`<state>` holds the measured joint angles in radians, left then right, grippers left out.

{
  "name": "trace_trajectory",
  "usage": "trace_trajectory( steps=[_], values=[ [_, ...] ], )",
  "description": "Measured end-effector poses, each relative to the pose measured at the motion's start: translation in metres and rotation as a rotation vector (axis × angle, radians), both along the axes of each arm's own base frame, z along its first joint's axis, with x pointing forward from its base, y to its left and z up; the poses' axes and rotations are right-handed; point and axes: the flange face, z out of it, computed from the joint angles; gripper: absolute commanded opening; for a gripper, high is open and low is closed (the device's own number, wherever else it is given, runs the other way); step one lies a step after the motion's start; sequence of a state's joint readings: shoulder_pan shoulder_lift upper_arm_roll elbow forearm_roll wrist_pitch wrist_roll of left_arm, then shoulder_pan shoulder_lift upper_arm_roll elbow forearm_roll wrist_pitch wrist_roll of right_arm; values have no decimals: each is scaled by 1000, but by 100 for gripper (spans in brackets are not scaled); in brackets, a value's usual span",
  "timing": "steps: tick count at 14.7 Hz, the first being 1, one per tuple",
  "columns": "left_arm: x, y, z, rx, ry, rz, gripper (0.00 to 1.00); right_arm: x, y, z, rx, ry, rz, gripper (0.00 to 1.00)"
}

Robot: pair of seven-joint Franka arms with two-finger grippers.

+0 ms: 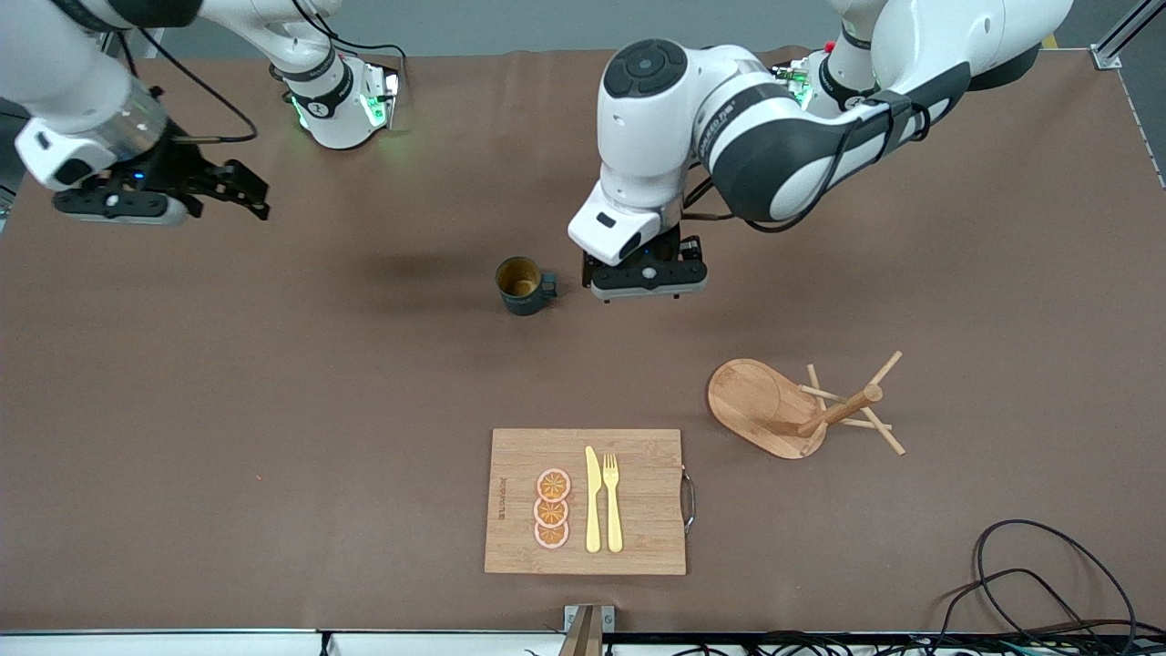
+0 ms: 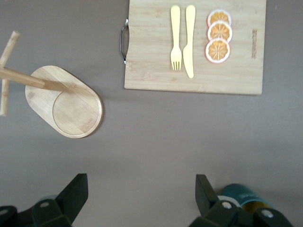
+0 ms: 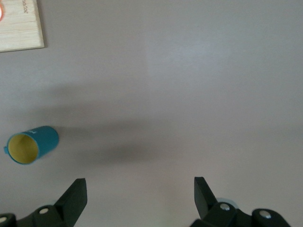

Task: Transfer cup from left to right arm and place
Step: 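Open and raise the left gripper while the right gripper reaches the mug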

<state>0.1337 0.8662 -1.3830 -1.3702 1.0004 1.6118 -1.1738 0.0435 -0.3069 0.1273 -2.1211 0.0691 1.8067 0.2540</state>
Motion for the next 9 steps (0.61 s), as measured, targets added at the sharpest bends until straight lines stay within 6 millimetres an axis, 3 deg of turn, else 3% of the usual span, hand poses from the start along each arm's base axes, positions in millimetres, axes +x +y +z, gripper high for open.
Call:
trace_trajectory(
  steps=[4,7,9],
  values=[
    [37,46,3,-25,113,-61,100,-21,65,-24,-4,-16,-41,100],
    [66,91,19,-65,148,-73,100,-29,91,-30,6,-40,-97,100],
    [79,121,31,-78,156,-91,100,-37,113,-45,21,-65,-133,100]
  ],
)
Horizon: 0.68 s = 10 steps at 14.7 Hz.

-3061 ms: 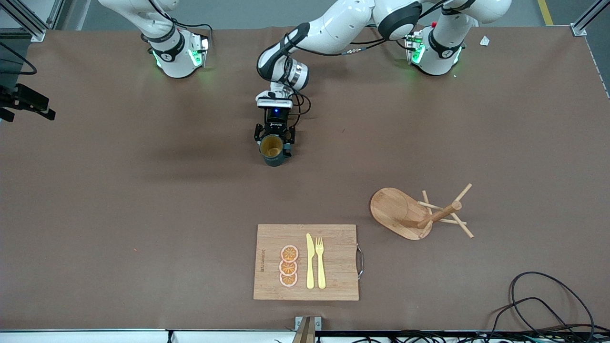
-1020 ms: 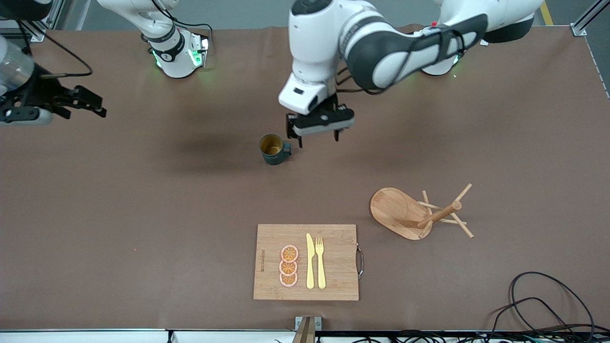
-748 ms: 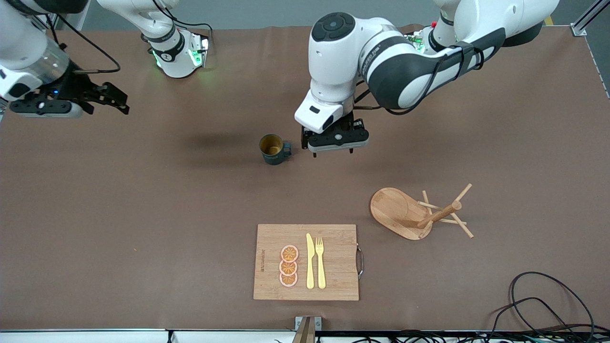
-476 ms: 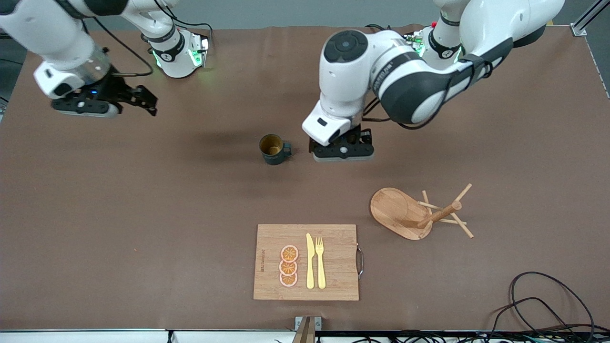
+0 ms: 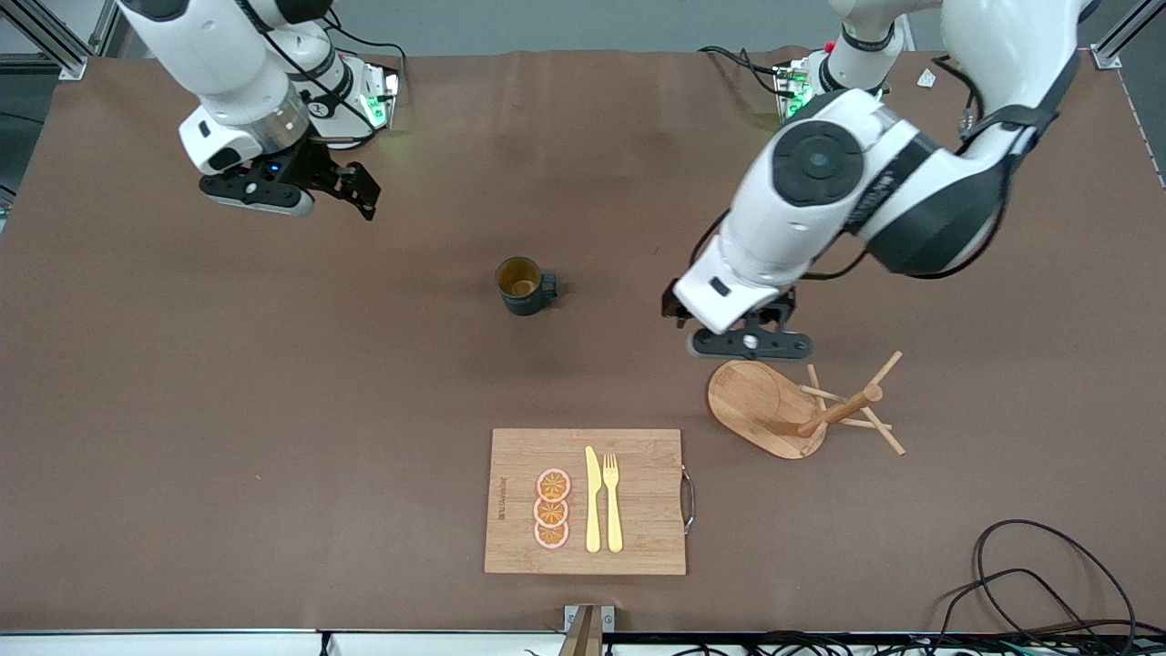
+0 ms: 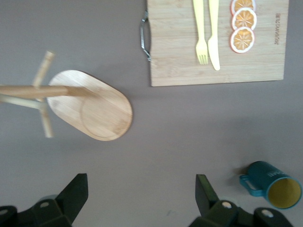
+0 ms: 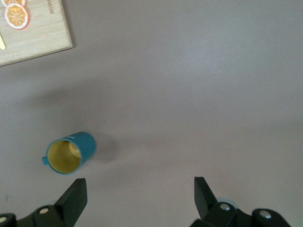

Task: Transfer cup from left to right arm and place
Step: 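Open and raise the left gripper while the right gripper reaches the mug, then grasp the teal mug rim with the right gripper while the left gripper retracts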

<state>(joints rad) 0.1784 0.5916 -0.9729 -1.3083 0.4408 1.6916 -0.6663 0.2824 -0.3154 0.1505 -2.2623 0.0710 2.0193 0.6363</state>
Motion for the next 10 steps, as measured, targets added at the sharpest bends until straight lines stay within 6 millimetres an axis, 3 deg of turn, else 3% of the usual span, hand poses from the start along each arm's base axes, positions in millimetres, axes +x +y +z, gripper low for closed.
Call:
trace_trajectory(
  steps=[6,10],
  values=[
    [25,92,40,-9,-25,-124,100,-45,101,-86,29,0,-59,100],
    [19,144,68,37,-69,-224,100,-53,134,-137,22,37,-108,100]
  ],
)
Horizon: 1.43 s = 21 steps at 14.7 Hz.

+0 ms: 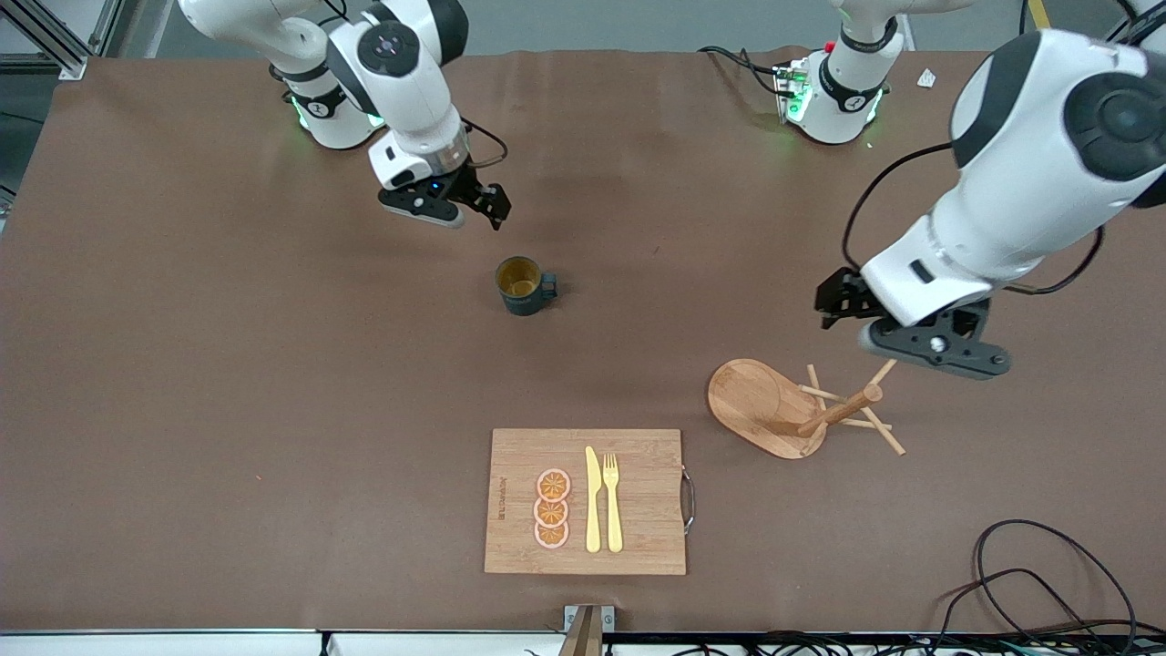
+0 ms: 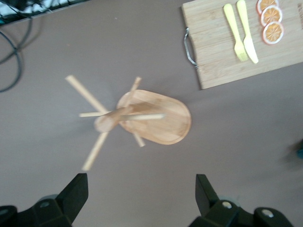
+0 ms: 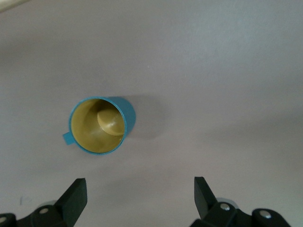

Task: Transfer cup from left to right arm and place
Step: 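Grasp the teal mug rim with the right gripper while the left gripper retracts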

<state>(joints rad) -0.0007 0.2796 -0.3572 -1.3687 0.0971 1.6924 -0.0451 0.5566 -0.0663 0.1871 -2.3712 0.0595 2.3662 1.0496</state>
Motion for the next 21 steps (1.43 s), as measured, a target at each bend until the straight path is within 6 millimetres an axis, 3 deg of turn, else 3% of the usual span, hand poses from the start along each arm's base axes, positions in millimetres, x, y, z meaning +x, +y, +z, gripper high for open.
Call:
trace_trajectory(
  steps=[2,9,13,16,19,21],
  values=[
    [-7,24,16,26,-25,-36,100,7,2,-14,5,5,-22,100],
    [-37,127,65,72,-32,-67,100,23,14,-31,0,-8,-113,100],
    [-45,160,75,76,-33,-13,100,32,24,-55,-55,-17,-143,100],
    [-46,170,82,72,-48,8,100,42,42,-79,-63,-3,-178,100],
    [-47,160,87,45,-54,92,100,40,66,-99,-69,11,-176,100],
    [-49,150,85,32,-37,141,100,41,70,-107,-79,6,-164,100]
  ],
)
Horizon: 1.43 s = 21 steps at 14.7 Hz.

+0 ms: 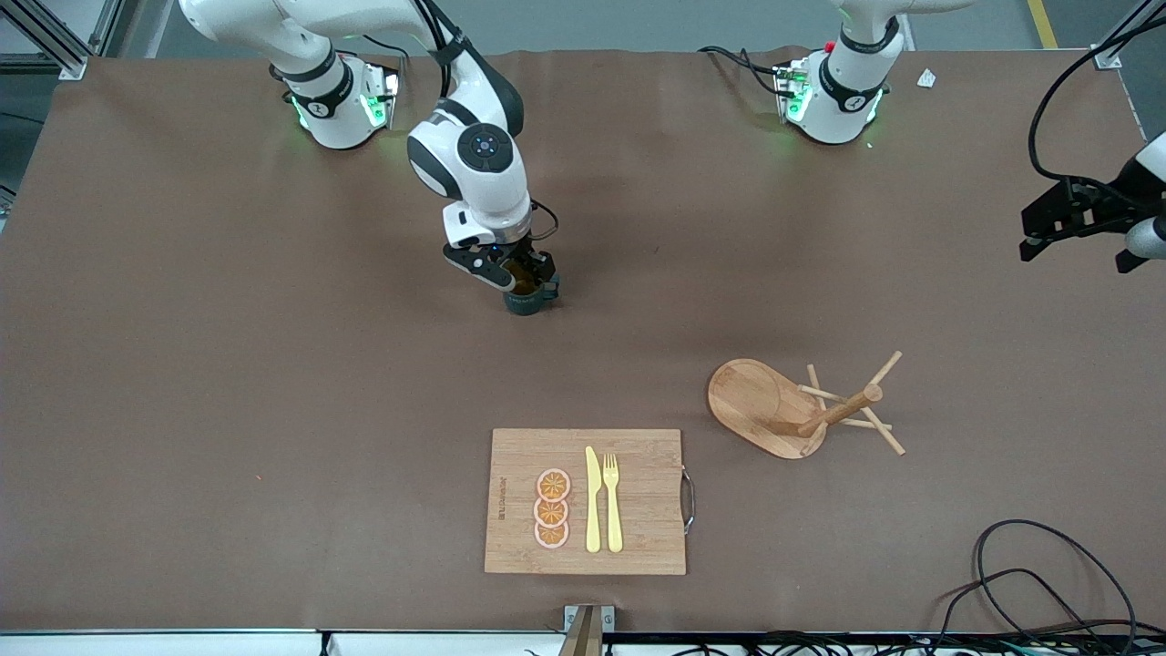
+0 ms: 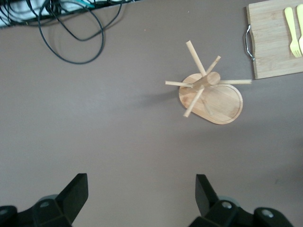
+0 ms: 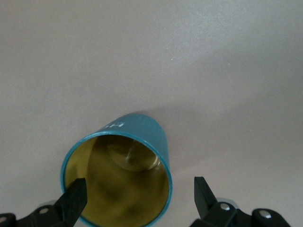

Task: Transfer cup from left to right arm and place
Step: 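Grasp the teal mug rim with the right gripper while the left gripper retracts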

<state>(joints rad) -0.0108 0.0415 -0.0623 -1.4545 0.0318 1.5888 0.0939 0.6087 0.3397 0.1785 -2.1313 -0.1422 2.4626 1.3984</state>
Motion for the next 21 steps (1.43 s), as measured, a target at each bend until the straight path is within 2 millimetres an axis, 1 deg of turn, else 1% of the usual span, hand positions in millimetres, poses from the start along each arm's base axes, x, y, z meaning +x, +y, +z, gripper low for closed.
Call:
trace_trajectory(
  steps=[2,3,5,6,8,9,13,14,15,16,19,21],
  values=[
    [-1,-4,-1,-2,5,11,100,2,-2,-2,-7,-7,6,99],
    [-1,-4,-1,-6,6,13,100,3,-2,-2,-7,-9,7,91],
    [0,-6,0,-47,3,16,100,3,-2,-2,-11,-14,15,72],
    [0,-7,0,-70,2,17,100,2,-3,-3,-16,-19,23,60],
    [1,-5,1,-85,-2,22,100,2,-3,-5,-14,-26,29,39],
    [1,-5,1,-86,-4,23,100,1,-4,-6,-14,-28,33,36],
    [-1,-4,3,-87,-6,33,100,0,-5,-9,-10,-35,40,27],
    [-3,-4,4,-80,-9,38,100,-2,-5,-11,0,-43,45,22],
    [-6,-6,6,-66,-11,42,100,-5,-7,-14,7,-49,52,4],
    [-9,-11,8,-53,-15,44,100,-8,-8,-18,11,-55,61,0],
    [-14,-25,11,-42,-20,30,100,-11,-10,-21,14,-58,68,0],
    [-15,-28,9,-41,-15,28,100,-10,-11,-21,14,-58,66,0]
  ],
)
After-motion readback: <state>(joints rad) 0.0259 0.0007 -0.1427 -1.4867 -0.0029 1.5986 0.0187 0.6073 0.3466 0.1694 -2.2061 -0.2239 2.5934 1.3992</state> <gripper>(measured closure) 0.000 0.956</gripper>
